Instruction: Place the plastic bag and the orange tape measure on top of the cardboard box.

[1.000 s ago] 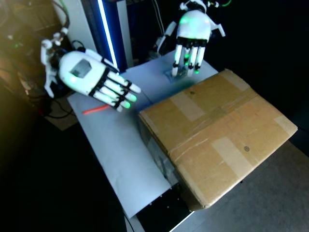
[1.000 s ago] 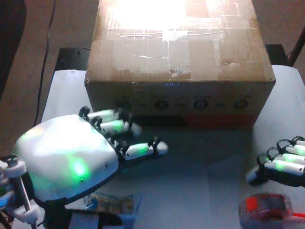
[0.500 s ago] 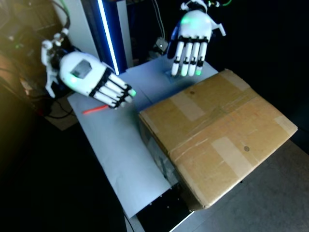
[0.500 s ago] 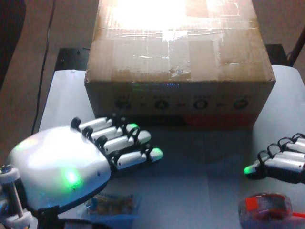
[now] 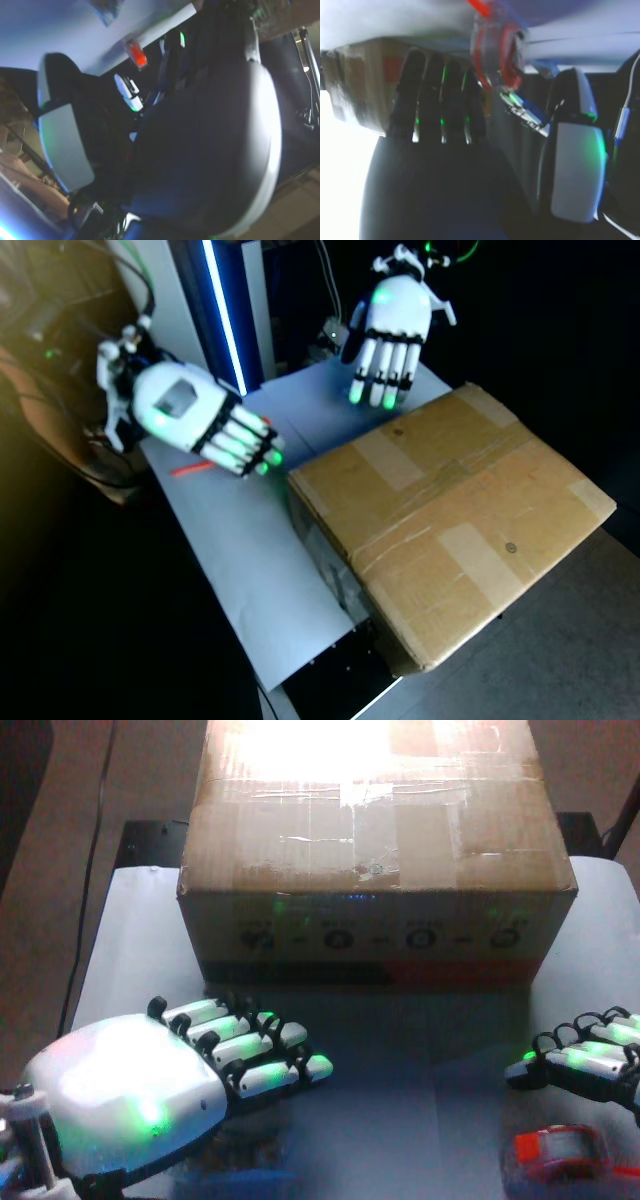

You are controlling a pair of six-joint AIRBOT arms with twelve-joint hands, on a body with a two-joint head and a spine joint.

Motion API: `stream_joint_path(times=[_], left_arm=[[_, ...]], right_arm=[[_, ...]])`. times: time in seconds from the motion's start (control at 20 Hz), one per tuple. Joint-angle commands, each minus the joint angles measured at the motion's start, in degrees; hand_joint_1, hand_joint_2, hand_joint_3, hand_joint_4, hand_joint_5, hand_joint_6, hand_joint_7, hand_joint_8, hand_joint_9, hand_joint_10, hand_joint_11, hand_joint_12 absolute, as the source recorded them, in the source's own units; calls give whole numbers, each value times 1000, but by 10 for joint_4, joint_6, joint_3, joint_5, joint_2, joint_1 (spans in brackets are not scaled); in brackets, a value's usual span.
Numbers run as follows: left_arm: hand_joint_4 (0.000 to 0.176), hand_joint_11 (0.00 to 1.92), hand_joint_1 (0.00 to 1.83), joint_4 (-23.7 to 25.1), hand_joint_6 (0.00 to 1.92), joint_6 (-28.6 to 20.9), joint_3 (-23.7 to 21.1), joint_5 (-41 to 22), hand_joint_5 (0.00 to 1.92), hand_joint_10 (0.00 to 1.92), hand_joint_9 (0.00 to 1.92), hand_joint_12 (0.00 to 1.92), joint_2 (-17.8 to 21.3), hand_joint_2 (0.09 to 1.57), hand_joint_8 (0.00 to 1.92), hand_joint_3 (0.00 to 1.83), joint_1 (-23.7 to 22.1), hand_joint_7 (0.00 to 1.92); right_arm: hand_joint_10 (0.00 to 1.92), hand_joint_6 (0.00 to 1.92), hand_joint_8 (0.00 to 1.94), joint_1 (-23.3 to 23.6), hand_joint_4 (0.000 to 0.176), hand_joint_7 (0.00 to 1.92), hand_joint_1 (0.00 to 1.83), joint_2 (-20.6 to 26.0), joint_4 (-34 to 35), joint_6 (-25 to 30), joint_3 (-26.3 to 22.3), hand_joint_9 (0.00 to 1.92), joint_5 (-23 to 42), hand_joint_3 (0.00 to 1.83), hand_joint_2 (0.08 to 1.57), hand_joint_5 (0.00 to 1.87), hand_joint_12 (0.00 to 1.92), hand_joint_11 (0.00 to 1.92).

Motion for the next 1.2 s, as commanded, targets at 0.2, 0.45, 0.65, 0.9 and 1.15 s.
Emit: stream_joint_path(times=[0.2, 0.45, 0.65, 0.9, 1.15], left_arm=[[93, 0, 690, -13, 0, -1, 8, 55, 114, 138, 23, 1059, -20, 976, 0, 6, 20, 51], [100, 0, 687, -31, 11, -1, 24, 43, 185, 171, 52, 1204, -41, 989, 6, 2, 32, 77], [84, 0, 693, -47, 16, -1, 41, 34, 254, 198, 69, 1237, -59, 1003, 8, 6, 37, 109], [9, 0, 831, -58, 7, -1, 49, 29, 505, 578, 156, 1435, -69, 1058, 22, 0, 44, 368], [0, 319, 1066, -62, 1356, -1, 53, 29, 685, 1235, 383, 1595, -70, 1264, 358, 8, 47, 617]], right_arm=[[999, 453, 211, -1, 0, 317, 668, -25, 6, -27, 9, 79, -50, 0, 933, 212, 1590, 0], [1038, 424, 247, -4, 0, 345, 667, -51, 16, -31, 26, 116, -40, 2, 930, 258, 1595, 0], [1030, 382, 335, -4, 0, 312, 743, -73, 20, -31, 43, 113, -20, 4, 937, 313, 1641, 0], [1174, 1318, 1039, -4, 0, 459, 1082, -81, 21, -31, 49, 376, -19, 3, 1224, 723, 1642, 194], [1394, 1051, 1289, -3, 0, 789, 1361, -81, 20, -31, 49, 854, -19, 0, 1172, 854, 1566, 741]])
